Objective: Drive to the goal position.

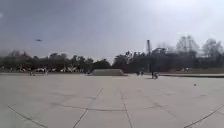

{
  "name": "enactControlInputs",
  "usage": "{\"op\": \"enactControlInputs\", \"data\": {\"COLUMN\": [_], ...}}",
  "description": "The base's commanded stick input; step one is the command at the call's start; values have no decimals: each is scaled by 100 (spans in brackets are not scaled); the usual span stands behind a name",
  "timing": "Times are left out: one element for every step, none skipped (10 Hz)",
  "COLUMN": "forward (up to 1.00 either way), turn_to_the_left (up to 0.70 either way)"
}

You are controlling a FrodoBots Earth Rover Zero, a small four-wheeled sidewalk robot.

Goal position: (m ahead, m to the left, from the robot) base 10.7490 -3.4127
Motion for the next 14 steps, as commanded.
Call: {"op": "enactControlInputs", "data": {"forward": [85, 85, 85, 85, 85, 85, 85, 85, 85, 85, 85, 85, 85, 85], "turn_to_the_left": [0, 0, 0, 0, 0, 0, 0, 0, 0, 0, 0, 0, 0, 0]}}
